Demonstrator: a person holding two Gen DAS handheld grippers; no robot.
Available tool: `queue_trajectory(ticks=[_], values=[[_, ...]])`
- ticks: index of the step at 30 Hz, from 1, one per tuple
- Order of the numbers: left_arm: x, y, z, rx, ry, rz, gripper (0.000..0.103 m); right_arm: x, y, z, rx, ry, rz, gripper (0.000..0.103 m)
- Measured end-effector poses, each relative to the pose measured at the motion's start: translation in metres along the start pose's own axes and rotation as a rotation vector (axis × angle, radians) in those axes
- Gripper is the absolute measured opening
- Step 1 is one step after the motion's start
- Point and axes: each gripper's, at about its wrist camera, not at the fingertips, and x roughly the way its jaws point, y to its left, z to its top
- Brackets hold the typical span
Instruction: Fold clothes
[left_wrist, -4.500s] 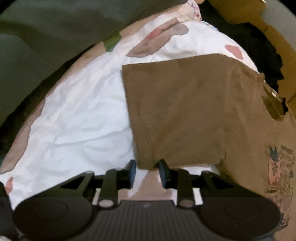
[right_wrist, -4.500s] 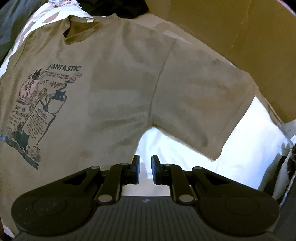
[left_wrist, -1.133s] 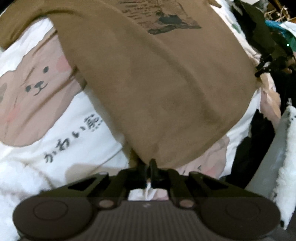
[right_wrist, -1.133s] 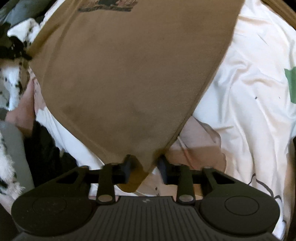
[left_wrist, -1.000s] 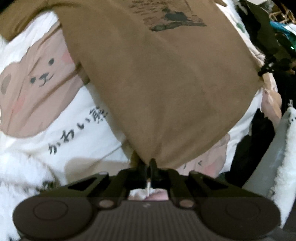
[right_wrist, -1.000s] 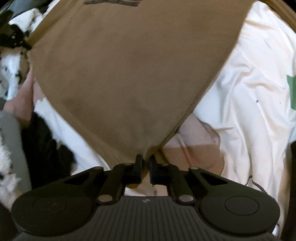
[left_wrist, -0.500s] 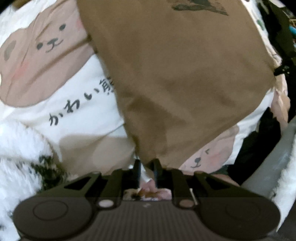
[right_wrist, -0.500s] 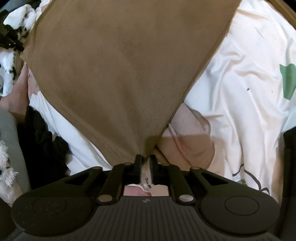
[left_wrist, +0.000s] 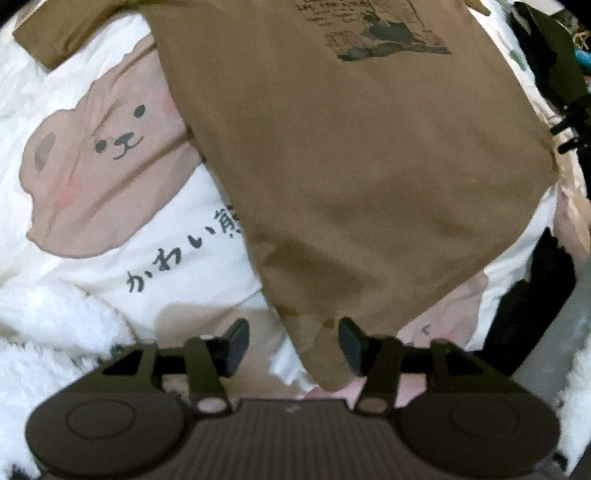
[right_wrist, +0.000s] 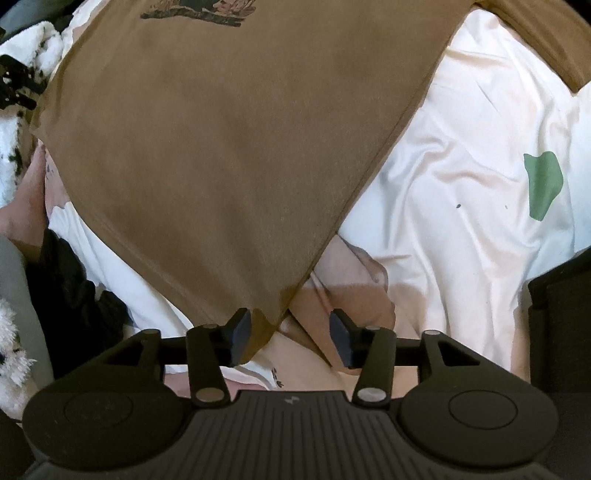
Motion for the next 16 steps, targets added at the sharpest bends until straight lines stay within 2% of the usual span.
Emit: queue_trajectory(ticks=[6, 8, 10, 16], values=[[-0.004, -0.007, 0.003, 0.026, -0.036, 0.031, 0.073, -0.009, 0.003, 0.005, -0.012, -0.046, -0.03, 0.074], [-0.005, -0.009, 0.003, 0.029, -0.047, 0.039, 0.082, -0.012, 0.004, 0.008, -0.017, -0.061, -0.057, 0.082], [-0.007, -0.011, 0.004, 0.03, -0.058, 0.046, 0.086, -0.014, 0.002, 0.007, -0.017, -0.069, -0.064, 0.084], [-0.009, -0.017, 0.001, 0.045, -0.101, 0.051, 0.086, -0.023, -0.001, 0.011, -0.027, -0.084, -0.07, 0.087]])
